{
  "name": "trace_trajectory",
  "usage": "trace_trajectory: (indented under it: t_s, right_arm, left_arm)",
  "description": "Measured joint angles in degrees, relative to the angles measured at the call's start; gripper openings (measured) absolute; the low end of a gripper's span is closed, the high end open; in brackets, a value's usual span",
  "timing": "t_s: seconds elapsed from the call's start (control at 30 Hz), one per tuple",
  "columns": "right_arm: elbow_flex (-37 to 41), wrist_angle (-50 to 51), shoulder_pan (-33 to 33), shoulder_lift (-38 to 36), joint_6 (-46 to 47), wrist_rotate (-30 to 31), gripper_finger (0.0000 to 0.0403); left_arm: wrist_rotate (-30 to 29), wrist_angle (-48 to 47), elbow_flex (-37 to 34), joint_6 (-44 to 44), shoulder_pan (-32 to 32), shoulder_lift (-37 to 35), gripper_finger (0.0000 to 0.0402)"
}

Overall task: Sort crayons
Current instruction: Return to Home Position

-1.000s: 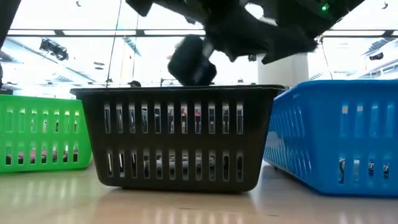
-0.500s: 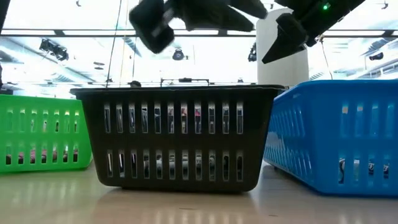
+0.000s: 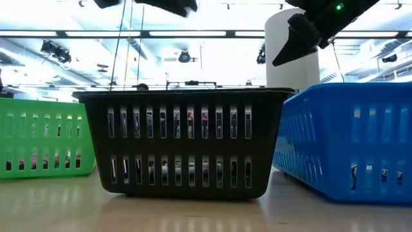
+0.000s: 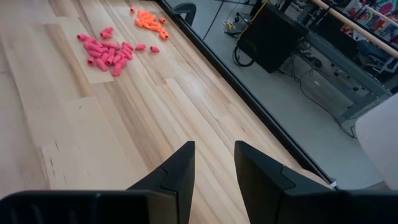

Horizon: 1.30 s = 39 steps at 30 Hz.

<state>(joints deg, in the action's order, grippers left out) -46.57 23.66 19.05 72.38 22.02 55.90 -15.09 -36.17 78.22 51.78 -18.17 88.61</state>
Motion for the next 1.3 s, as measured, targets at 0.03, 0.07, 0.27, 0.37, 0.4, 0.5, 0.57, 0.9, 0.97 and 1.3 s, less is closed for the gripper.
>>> trace_trajectory:
  t_s: [0.03,0.07,0.27,0.37,0.4,0.5,0.57,0.9,0.97,1.3]
  right_arm:
    - [-0.01,0.11,0.11,-0.11,0.11,-0.01,0.0121]
    - [-0.01,0.24,0.36,-0.28,0.14,-0.02,0.0121]
    - [-0.02,0.32,2.96,-4.00,0.57,-0.38,0.0121]
    - [-0.04,0.36,4.49,-7.52,0.96,-2.33,0.0120]
    - [-0.04,0.20,4.85,-8.83,0.96,-3.25,0.0119]
    - [-0.04,0.74,5.68,-13.18,0.08,-4.83,0.0115]
    - [-0.04,1.59,6.03,-16.57,-1.20,-4.97,0.0111]
    - [1.22,5.51,6.07,-31.92,-4.53,-4.99,0.0099]
    - [3.24,5.08,6.05,-34.80,-4.62,-4.67,0.0098]
    - [16.44,-2.98,4.09,-53.81,-5.88,-4.34,0.0098]
  left_arm:
    - [-0.11,-2.32,0.00,-1.48,0.02,-0.86,0.0103]
    - [-0.13,-3.83,0.00,-3.10,-0.01,-1.67,0.0103]
    - [-0.34,-13.54,0.00,-15.00,0.42,-7.25,0.0103]
    - [-0.26,-16.36,-0.35,-19.63,0.41,-10.78,0.0103]
    - [-0.07,-16.13,-1.05,-20.72,0.41,-12.41,0.0103]
    - [0.94,-15.16,-4.70,-23.28,0.96,-17.94,0.0103]
    - [0.83,-13.33,-8.28,-25.07,1.48,-22.16,0.0103]
    - [0.71,4.08,-31.54,-35.19,5.43,-46.47,0.0103]
    - [0.36,11.03,-36.98,-38.33,6.23,-50.92,0.0103]
    - [-5.26,43.82,-60.33,-47.99,9.83,-66.11,0.0103]
